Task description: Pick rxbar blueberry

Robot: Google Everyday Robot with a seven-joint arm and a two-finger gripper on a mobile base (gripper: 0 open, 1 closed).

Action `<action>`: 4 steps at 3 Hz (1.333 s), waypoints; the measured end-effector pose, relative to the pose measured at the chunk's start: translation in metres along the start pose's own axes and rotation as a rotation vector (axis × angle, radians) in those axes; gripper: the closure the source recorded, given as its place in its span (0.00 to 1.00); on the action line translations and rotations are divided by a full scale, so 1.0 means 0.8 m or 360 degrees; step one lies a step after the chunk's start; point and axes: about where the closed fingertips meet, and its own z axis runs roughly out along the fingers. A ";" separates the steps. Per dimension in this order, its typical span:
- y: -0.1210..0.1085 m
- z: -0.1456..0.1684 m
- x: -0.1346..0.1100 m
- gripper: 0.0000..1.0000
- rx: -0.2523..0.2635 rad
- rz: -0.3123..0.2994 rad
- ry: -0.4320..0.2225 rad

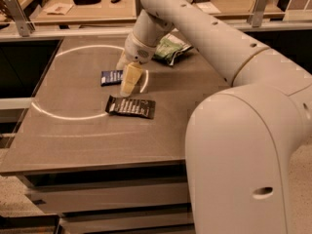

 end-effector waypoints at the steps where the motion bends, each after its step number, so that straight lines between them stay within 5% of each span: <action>1: -0.001 -0.006 -0.003 0.65 0.0000 0.0000 0.0000; 2: -0.001 -0.012 -0.006 0.88 0.0000 0.0000 0.0001; 3: 0.010 -0.023 0.015 1.00 -0.0007 -0.0004 0.0064; 4: 0.016 -0.050 0.016 1.00 0.0022 -0.0005 0.0042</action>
Offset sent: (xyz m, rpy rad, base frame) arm -0.0117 -0.0470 0.0140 -0.0947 -0.0154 0.0347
